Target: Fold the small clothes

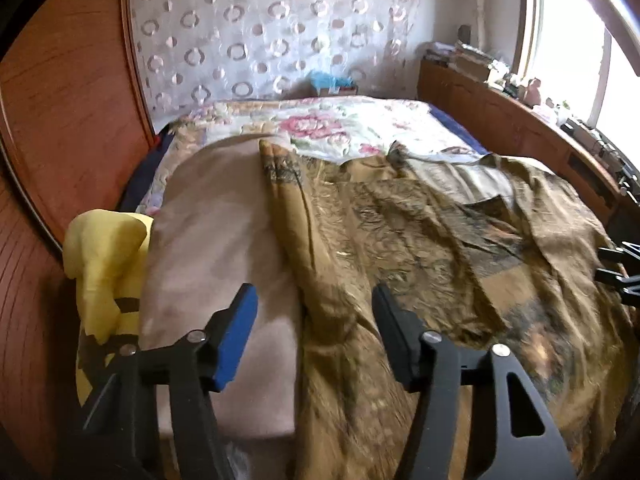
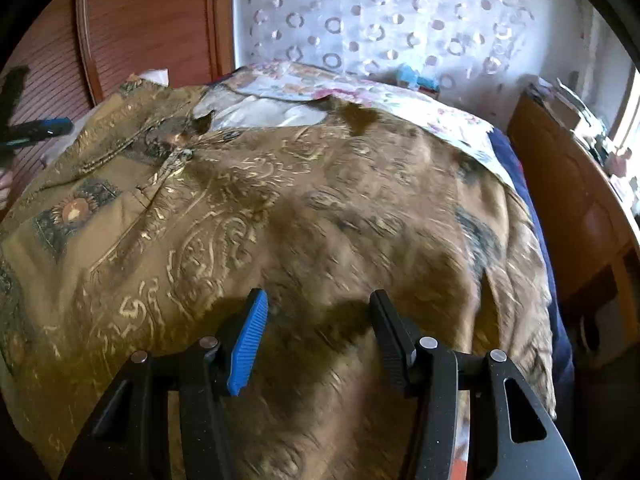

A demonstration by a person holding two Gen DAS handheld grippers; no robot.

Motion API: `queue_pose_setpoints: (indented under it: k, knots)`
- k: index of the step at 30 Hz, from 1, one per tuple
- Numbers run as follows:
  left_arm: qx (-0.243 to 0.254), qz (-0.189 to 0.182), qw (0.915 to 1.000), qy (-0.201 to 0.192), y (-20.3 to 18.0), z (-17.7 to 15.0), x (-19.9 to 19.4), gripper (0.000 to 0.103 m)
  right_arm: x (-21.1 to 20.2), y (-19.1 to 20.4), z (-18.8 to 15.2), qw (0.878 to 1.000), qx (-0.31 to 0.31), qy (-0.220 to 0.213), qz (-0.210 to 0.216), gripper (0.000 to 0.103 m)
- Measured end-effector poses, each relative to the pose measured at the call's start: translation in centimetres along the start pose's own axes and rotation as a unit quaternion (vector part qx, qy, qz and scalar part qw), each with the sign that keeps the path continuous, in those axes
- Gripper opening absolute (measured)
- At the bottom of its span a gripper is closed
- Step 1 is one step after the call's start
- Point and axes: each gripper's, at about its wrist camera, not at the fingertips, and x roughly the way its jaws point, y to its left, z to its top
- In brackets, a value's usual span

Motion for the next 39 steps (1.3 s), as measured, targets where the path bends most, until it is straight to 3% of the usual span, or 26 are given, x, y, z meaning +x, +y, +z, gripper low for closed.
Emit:
queue_pose_setpoints:
  k: [8, 12, 16, 19, 24, 27, 30, 35, 39]
  knots:
    - [-0.023, -0.009, 0.9994, 0.023, 0.7, 1.8, 2.5, 0.037, -0.2, 0.6, -0.1, 1.000, 0.005, -0.008, 0.000, 0.055]
    - [-0.018, -0.001, 0.9993, 0.032, 0.6, 2.6, 3.3, 0.035, 0.2, 0.4, 0.3, 1.000, 0.010, -0.007, 0.006, 0.055]
    - [-0.009, 0.000, 0.9994, 0.035, 0.3, 3.2, 3.6, 0.004, 0.5, 0.2, 0.8, 1.000, 0.014, -0.005, 0.012, 0.055]
    - [-0.003, 0.022, 0.9997, 0.008, 0.2, 4.3, 2.5, 0.004, 0.5, 0.1, 0.7, 1.000, 0.013, -0.005, 0.011, 0.055]
    - [0.002, 0.042, 0.9990, 0.016, 0.6, 5.5, 2.3, 0.004, 0.9, -0.2, 1.0, 1.000, 0.016, -0.004, 0.015, 0.055]
    - [0.006, 0.052, 0.9983, 0.025, 0.8, 5.4, 2.2, 0.005, 0.9, -0.3, 1.0, 1.000, 0.017, -0.003, 0.015, 0.056]
    - [0.001, 0.047, 0.9988, 0.010, 0.8, 5.0, 0.8, 0.011, 0.9, -0.4, 1.0, 1.000, 0.018, -0.003, 0.016, 0.056]
    - [0.007, 0.013, 0.9997, -0.018, -0.5, 3.7, -2.0, 0.048, 1.1, -0.7, 1.0, 0.999, 0.024, -0.001, 0.021, 0.058]
    - [0.018, -0.016, 0.9996, -0.017, -2.1, 1.9, -3.3, 0.063, 1.2, -0.8, 1.0, 0.999, 0.027, 0.000, 0.023, 0.059]
